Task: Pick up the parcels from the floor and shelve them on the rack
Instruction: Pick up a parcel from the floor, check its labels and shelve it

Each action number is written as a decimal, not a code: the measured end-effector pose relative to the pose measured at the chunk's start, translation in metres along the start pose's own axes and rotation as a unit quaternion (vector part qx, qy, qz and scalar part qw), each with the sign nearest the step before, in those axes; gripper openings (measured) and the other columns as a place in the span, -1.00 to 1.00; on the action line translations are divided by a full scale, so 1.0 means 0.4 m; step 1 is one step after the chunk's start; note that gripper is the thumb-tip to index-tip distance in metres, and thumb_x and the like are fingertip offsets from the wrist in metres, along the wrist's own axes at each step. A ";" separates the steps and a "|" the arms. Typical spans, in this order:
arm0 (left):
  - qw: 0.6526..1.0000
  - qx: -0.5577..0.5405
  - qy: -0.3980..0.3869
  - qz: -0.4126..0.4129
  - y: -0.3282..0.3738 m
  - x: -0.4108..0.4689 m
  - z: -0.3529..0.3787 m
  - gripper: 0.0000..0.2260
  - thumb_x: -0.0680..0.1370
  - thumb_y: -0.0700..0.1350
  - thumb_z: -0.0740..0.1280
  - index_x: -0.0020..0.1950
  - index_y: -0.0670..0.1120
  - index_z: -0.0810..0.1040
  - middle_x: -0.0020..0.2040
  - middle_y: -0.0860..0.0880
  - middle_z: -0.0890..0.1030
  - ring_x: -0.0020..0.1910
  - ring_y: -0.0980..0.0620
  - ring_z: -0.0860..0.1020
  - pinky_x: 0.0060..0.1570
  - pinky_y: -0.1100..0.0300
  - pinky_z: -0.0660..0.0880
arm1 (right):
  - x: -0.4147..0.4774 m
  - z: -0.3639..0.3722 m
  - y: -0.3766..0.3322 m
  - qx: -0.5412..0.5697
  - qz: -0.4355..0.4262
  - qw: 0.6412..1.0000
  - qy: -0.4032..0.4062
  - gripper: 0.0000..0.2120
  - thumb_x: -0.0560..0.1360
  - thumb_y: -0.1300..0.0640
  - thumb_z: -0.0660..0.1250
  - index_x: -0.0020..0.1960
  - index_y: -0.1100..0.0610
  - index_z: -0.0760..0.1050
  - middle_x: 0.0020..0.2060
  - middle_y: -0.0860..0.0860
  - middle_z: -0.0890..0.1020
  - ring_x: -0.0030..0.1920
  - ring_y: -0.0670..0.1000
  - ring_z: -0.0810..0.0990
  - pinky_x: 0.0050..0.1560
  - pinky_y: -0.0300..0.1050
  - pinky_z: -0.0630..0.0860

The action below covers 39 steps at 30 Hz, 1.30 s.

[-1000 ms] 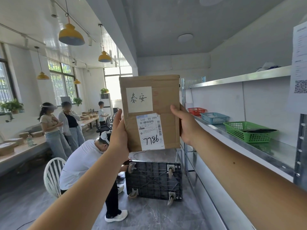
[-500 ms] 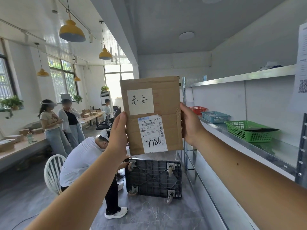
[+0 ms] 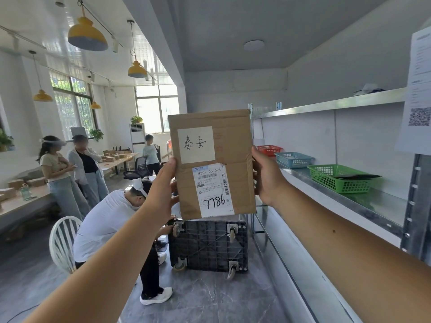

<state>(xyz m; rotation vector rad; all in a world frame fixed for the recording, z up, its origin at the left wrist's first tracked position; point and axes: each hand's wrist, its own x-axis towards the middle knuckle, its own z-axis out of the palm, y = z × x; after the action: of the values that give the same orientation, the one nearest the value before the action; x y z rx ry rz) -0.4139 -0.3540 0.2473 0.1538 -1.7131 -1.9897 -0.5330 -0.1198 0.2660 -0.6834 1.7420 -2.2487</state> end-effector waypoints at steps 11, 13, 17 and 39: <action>0.997 0.000 -0.067 -0.032 -0.079 0.034 0.042 -0.55 0.54 0.47 0.22 0.19 0.27 0.72 0.15 0.04 0.78 0.19 -0.07 0.70 0.17 -0.13 0.58 | -0.095 -0.035 0.019 -0.024 -0.003 0.995 0.100 -0.56 0.43 -0.47 0.29 0.03 -0.24 0.76 0.07 -0.12 0.76 0.33 0.13 0.61 0.31 0.27 0.53; 0.995 0.006 -0.092 -0.033 -0.090 0.031 0.073 -0.55 0.47 0.50 0.24 0.13 0.31 0.73 0.15 0.06 0.78 0.18 -0.05 0.70 0.17 -0.13 0.58 | -0.132 -0.051 0.011 -0.020 -0.009 0.992 0.122 -0.44 0.36 -0.50 0.33 0.15 -0.18 0.75 0.25 -0.02 0.71 0.41 0.18 0.58 0.43 0.29 0.45; 0.990 -0.013 -0.132 -0.051 -0.105 -0.005 0.160 -0.53 0.49 0.54 0.22 0.14 0.33 0.73 0.13 0.08 0.79 0.11 -0.03 0.75 -0.04 -0.04 0.69 | -0.214 -0.108 -0.016 -0.034 -0.016 0.987 0.156 -0.29 0.27 -0.54 0.37 0.25 -0.14 0.72 0.33 0.01 0.70 0.43 0.17 0.57 0.48 0.36 0.42; 0.959 -0.072 -0.257 -0.091 -0.112 -0.374 0.608 -0.39 0.51 0.48 0.21 0.41 0.19 0.63 0.28 0.03 0.74 0.33 -0.13 0.65 0.43 -0.28 0.47 | -0.742 -0.399 -0.194 -0.084 -0.047 0.946 0.310 -0.38 0.52 -0.46 0.26 0.34 -0.07 0.65 0.40 0.13 0.63 0.45 0.27 0.52 0.53 0.44 0.33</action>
<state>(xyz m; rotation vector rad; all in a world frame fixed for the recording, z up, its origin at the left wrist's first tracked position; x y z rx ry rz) -0.3954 -0.0670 0.2181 -0.2934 -1.9006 -2.4391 -0.3435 0.1687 0.2420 -0.0667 2.2319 -2.5868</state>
